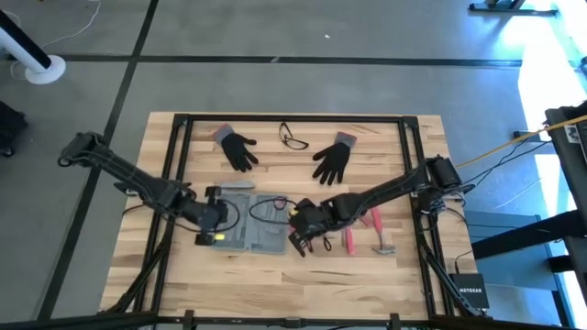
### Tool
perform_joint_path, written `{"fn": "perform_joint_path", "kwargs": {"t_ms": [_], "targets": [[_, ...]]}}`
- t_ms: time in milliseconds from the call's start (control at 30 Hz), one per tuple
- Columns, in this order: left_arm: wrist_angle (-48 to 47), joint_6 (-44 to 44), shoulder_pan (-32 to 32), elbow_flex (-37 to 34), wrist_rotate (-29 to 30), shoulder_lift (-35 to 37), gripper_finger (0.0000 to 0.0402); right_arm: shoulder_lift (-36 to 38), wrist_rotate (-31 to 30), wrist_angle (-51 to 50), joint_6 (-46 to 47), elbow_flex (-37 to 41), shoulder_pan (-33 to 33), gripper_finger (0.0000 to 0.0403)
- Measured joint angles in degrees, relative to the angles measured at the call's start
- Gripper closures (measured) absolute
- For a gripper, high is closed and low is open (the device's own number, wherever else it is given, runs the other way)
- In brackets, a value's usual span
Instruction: Prefit tool cases
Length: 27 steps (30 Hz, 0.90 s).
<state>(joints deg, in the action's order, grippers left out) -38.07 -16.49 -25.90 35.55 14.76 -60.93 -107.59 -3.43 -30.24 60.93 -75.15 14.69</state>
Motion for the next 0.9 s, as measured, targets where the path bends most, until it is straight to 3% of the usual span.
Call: {"fn": "perform_joint_path", "kwargs": {"t_ms": [200, 433, 567, 767, 900], "targets": [[2.6, -4.5, -5.5, -0.9, -1.9, -0.1, 0.0401, 0.0, -0.9, 0.6, -9.2, -4.5, -5.6, 0.0376], [12.0, -12.6, -7.5, -4.3, 0.2, -2.9, 0.0401, -1.7, 4.5, 0.3, -19.3, -7.6, -12.0, 0.0376], [13.7, -22.5, -8.3, -4.3, 1.8, -6.8, 0.0401, -2.0, 7.2, 0.0, -22.8, -7.7, -14.8, 0.0376], [23.0, -29.9, -12.0, -4.3, 3.9, -11.7, 0.0401, -3.0, 8.6, 1.1, -24.4, -7.7, -16.8, 0.0376], [23.6, -36.4, -12.7, -4.3, 5.1, -15.6, 0.0401, -3.1, 10.2, 2.9, -25.2, -7.7, -17.0, 0.0376]]}}
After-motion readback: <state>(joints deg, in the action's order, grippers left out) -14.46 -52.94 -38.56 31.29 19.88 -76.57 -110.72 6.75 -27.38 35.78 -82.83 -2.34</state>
